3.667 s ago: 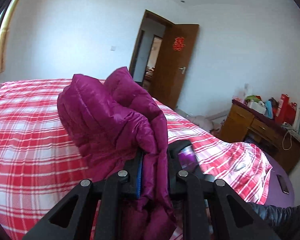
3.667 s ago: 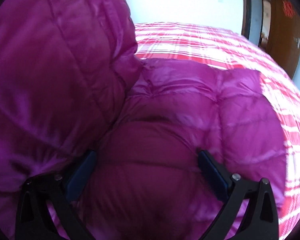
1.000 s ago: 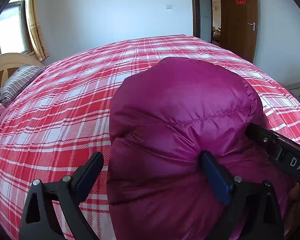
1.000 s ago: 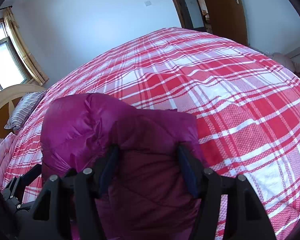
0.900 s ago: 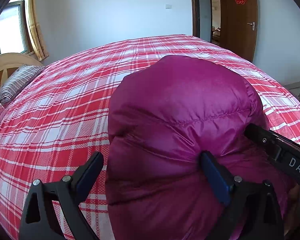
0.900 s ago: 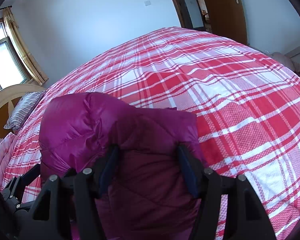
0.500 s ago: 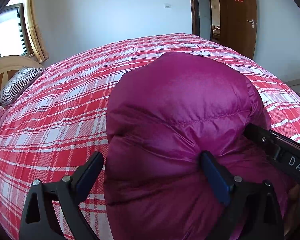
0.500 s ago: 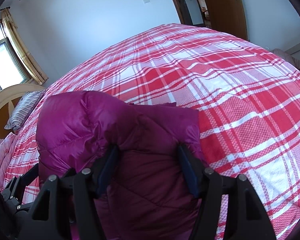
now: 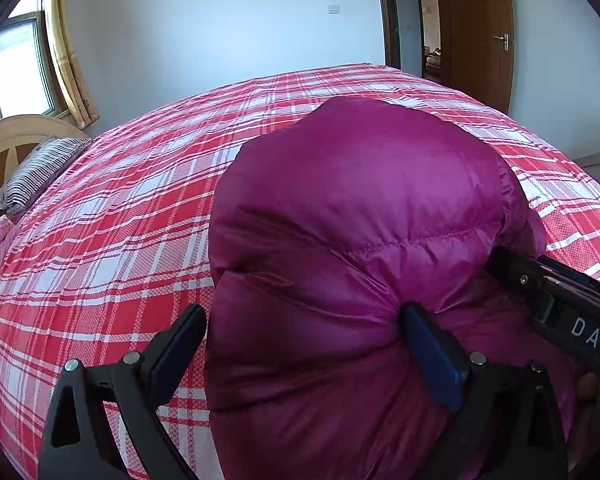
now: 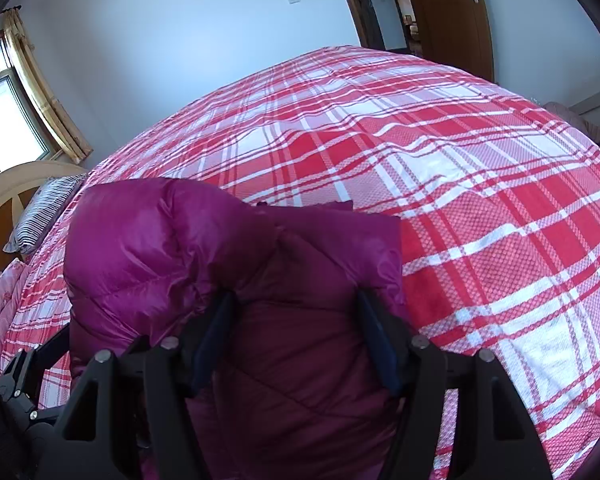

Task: Fold large clothes

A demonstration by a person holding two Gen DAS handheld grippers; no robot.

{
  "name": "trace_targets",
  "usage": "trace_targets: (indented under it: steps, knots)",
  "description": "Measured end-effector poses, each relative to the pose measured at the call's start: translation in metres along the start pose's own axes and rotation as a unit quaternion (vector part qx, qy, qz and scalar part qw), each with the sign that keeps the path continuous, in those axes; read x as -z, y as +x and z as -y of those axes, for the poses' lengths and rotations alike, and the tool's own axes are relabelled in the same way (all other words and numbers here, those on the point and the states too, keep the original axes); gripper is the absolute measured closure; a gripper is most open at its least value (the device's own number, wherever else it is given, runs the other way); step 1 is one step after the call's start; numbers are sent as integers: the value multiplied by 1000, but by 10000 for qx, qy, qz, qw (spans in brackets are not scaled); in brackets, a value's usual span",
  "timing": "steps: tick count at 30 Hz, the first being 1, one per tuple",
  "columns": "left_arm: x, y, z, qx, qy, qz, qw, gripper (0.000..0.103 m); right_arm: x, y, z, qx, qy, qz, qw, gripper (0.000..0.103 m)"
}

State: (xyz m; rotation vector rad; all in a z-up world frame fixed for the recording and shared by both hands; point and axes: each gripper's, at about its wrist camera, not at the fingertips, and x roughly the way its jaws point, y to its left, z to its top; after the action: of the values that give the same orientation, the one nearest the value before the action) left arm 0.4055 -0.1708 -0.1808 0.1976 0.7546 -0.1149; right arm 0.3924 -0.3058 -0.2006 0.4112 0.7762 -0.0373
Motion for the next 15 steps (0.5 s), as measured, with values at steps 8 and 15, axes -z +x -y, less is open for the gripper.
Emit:
trace_targets:
  steps: [8,15]
  knots:
    - [1,1,1,-25,3,1,10000,4,0,1,0,29,-26,-1,10000,35]
    - [1,3,1,-23,1,-28,10000,3,0,3,-2,109,-87,-29,9999,35]
